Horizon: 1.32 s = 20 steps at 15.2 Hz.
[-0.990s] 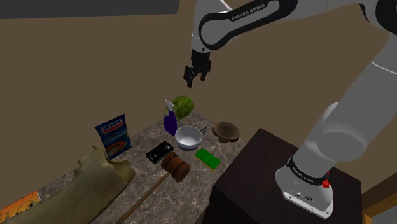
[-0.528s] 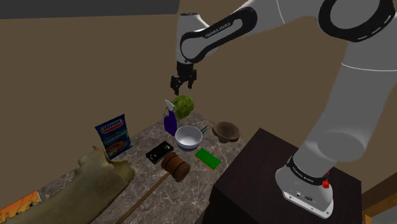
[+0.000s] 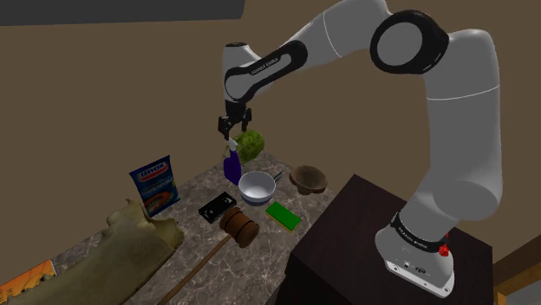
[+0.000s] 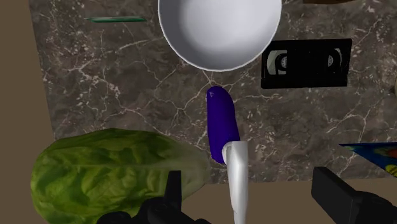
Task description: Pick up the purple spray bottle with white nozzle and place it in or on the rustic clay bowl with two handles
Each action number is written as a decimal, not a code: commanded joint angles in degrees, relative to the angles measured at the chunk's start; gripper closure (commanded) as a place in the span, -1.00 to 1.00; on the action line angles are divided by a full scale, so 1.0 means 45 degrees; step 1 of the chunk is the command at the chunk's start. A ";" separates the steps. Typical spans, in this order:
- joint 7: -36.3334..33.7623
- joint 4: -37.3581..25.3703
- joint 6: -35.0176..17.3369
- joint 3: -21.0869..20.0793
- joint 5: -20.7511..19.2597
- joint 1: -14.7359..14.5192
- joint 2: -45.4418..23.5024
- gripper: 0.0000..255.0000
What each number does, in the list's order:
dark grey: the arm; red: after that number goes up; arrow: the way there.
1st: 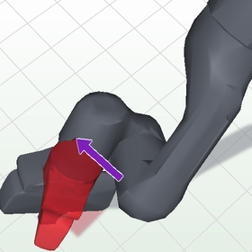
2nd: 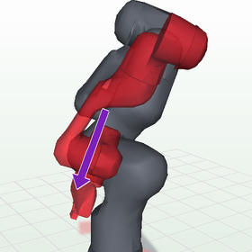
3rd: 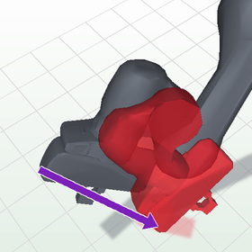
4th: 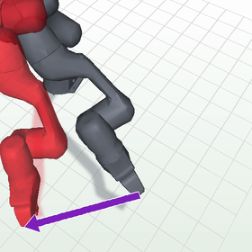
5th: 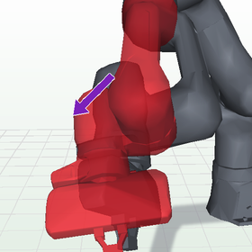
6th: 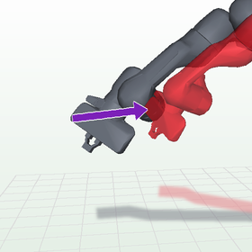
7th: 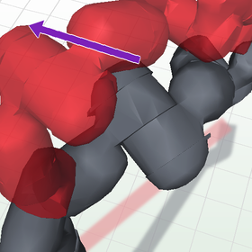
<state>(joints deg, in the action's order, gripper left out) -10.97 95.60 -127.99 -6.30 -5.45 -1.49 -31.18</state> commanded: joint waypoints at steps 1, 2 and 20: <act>-0.0013 -0.1198 0.0156 0.0040 -0.0051 -0.0088 -0.1137 -1.00; -0.0013 -0.1333 0.0177 0.0046 -0.0055 -0.0100 -0.1261 -1.00; -0.0066 -0.1279 -0.0671 0.0121 -0.0147 -0.0136 -0.2058 1.00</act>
<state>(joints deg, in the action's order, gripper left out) -11.26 89.84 -131.01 -5.76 -6.11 -2.10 -40.43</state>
